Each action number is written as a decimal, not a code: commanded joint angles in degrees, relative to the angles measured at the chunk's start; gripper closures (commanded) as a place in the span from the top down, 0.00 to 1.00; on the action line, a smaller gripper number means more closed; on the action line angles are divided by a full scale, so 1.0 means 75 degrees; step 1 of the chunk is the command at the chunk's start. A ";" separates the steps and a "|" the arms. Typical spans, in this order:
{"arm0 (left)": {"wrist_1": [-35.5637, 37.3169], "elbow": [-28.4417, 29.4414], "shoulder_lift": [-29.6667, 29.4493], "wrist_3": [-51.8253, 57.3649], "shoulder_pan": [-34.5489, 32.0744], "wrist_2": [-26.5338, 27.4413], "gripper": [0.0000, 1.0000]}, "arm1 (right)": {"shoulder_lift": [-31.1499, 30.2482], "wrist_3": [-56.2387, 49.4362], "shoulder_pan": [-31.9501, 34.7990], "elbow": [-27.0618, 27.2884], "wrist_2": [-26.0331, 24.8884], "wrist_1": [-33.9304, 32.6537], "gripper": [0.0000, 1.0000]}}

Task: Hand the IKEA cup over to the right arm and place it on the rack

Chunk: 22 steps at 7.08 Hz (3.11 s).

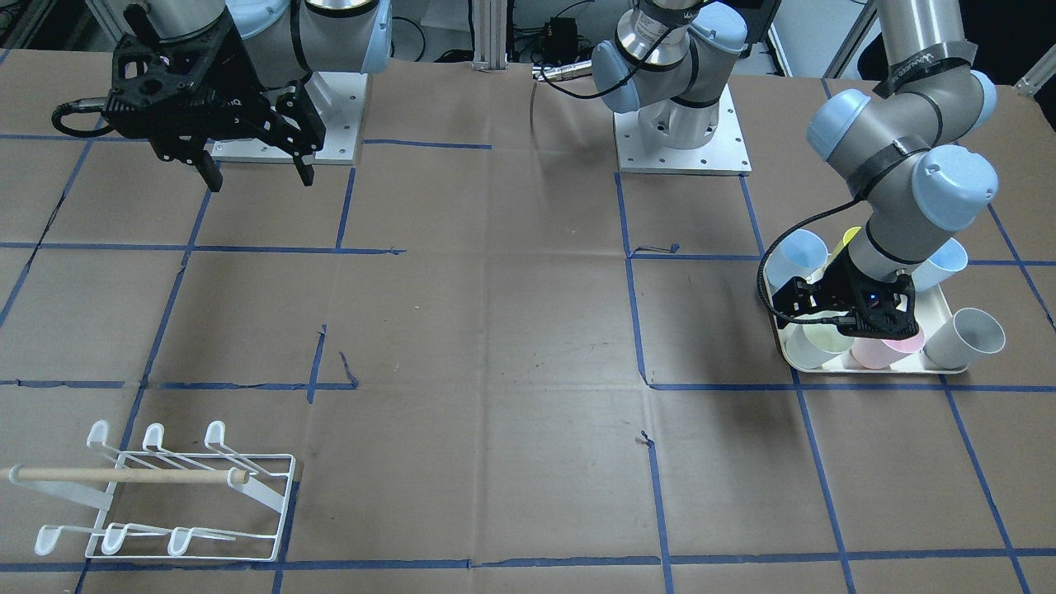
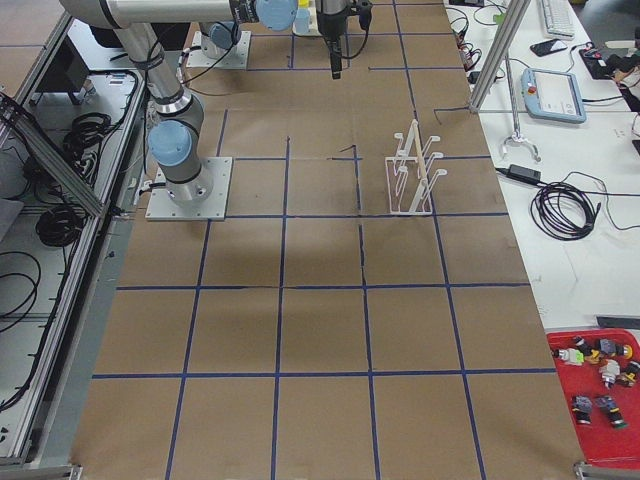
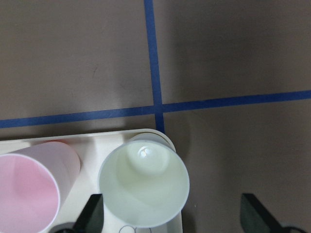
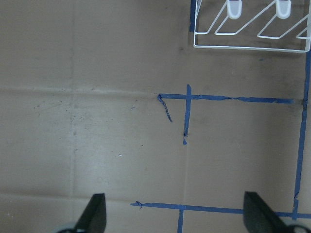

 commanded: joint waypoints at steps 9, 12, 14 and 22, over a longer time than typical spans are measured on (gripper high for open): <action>-0.0007 0.0038 0.0261 0.0090 0.0037 0.0010 0.00 | 0.0090 0.0003 -0.0021 0.0005 0.0003 0.0009 1.00; -0.3008 0.2234 0.0578 0.0066 -0.0022 0.0022 0.00 | 0.0091 0.0003 -0.0021 0.0005 0.0003 0.0021 1.00; -0.4770 0.3841 0.0415 0.0054 -0.0219 0.0022 0.00 | 0.0079 0.0003 -0.0021 -0.0007 0.0014 0.0021 1.00; -0.0978 0.3607 -0.0113 0.0793 -0.1275 -0.4422 0.00 | 0.0091 0.0003 -0.0021 -0.0019 0.0014 -0.0002 1.00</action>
